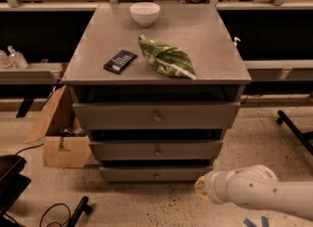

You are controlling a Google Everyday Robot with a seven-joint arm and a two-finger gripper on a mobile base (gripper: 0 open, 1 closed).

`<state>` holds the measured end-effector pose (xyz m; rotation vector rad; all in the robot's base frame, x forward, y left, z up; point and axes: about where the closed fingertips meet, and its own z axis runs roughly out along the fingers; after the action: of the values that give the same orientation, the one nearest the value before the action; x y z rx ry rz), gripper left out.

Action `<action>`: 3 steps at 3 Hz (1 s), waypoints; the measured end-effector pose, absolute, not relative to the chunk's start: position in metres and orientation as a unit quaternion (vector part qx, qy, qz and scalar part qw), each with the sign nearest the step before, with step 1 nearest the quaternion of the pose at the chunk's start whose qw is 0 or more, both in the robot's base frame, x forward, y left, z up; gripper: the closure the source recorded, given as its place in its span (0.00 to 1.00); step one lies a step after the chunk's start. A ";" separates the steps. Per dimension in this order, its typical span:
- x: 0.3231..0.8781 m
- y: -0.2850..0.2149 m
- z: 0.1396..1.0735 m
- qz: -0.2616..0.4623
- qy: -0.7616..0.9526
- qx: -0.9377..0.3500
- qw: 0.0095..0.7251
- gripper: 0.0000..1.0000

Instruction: Close middle drawer

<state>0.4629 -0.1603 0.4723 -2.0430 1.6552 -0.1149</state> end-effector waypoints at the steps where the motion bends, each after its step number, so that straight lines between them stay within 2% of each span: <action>1: 0.432 -0.183 0.527 -0.077 0.587 -0.765 0.254 1.00; 2: 0.438 -0.192 0.579 -0.084 0.592 -0.750 0.284 1.00; 3: 0.456 -0.232 0.646 -0.138 0.606 -0.720 0.310 1.00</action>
Offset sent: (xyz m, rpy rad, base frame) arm 0.0077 -0.1728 0.2587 0.0229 -0.3774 -0.0967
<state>0.4559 -0.2324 0.6458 -1.9014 1.6010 -0.3638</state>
